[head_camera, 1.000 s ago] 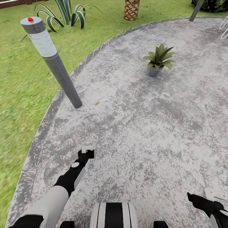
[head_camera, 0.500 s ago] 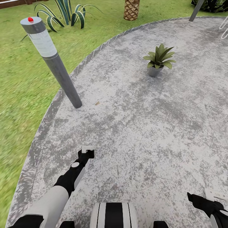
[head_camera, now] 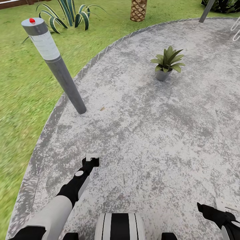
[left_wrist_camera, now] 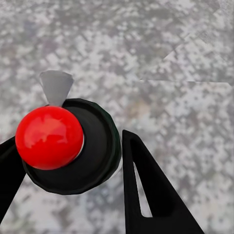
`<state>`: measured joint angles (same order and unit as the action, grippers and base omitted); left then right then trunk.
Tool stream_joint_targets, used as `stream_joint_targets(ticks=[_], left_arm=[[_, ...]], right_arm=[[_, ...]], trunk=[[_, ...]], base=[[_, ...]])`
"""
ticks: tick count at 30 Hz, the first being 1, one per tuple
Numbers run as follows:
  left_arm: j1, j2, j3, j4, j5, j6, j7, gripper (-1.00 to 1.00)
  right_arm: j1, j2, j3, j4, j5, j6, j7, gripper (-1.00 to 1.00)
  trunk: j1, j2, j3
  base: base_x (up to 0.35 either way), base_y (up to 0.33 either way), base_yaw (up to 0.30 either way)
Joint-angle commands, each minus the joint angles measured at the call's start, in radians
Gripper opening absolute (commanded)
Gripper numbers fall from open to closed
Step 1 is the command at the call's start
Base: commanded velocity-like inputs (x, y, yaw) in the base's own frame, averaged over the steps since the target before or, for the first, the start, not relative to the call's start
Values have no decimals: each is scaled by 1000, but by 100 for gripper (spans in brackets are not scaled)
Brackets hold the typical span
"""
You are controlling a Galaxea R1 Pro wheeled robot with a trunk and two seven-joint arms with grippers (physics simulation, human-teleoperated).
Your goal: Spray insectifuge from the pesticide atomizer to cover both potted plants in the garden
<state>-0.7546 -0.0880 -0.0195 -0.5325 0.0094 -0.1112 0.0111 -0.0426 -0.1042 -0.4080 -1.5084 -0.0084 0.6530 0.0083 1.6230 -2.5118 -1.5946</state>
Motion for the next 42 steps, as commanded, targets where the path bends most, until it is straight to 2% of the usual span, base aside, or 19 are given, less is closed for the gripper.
stream_joint_targets(ticks=[1, 7, 36, 42], left_arm=[[0, 1, 0, 2, 2, -3, 3, -100], [0, 1, 0, 2, 2, -3, 3, -100], [0, 1, 0, 3, 3, -3, 3, -100], [0, 1, 0, 3, 3, -2, 3, -100]], right_arm=[[0, 0, 0, -1, -1, 5, 1, 100], [0, 0, -1, -1, -1, 5, 1, 100], [0, 0, 0, -1, -1, 5, 1, 100], [0, 0, 0, -1, -1, 5, 1, 100]], trunk=[[0, 0, -1], [-2, 1, 19], [-2, 1, 19], [-5, 2, 42]], base=[[0, 0, 0], [0, 0, 0], [0, 0, 0], [0, 0, 0]])
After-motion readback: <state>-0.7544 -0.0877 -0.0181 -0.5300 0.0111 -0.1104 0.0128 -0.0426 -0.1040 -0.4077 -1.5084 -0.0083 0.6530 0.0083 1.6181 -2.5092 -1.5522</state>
